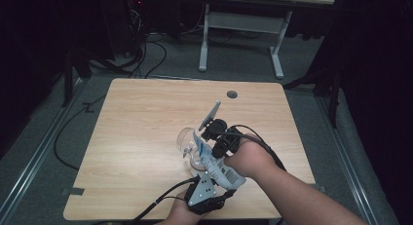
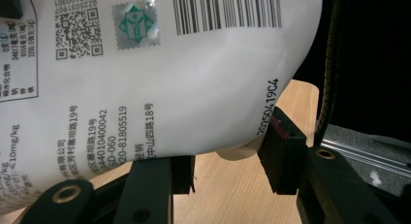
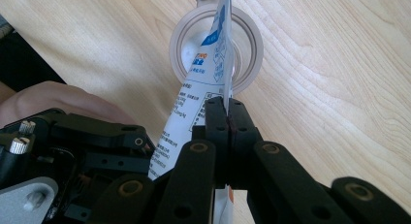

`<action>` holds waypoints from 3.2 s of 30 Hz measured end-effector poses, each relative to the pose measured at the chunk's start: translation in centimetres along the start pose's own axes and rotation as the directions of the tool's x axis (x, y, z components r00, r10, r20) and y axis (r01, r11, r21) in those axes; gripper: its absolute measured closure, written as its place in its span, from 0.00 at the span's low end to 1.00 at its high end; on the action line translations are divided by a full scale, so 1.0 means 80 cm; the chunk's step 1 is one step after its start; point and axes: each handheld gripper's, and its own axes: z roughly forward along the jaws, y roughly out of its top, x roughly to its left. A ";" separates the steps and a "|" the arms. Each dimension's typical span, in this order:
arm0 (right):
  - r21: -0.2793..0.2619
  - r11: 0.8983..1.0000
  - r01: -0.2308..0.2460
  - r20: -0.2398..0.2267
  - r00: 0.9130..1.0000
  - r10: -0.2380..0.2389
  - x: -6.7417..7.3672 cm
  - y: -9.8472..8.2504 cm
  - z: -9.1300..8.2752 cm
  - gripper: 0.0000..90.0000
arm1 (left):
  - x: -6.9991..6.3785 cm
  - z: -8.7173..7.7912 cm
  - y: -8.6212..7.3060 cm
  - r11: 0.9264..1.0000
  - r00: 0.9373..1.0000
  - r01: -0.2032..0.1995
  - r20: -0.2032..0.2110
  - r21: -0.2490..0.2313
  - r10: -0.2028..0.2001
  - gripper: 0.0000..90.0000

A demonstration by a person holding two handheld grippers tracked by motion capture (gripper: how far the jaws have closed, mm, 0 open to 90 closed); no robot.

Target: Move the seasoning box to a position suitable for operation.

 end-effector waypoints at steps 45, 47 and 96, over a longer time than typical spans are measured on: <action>-0.004 1.000 0.010 0.002 1.000 -0.010 0.003 0.006 0.000 1.00 | 0.003 -0.002 0.003 1.000 1.000 -0.001 -0.005 -0.010 0.001 0.68; -0.002 1.000 0.011 0.006 1.000 -0.011 0.003 0.006 0.001 1.00 | 0.003 -0.002 0.003 1.000 1.000 -0.001 -0.005 -0.010 0.001 0.68; 0.001 1.000 -0.001 0.029 1.000 0.001 -0.004 0.010 -0.002 1.00 | 0.011 0.007 0.011 1.000 1.000 0.013 0.016 -0.025 -0.013 0.68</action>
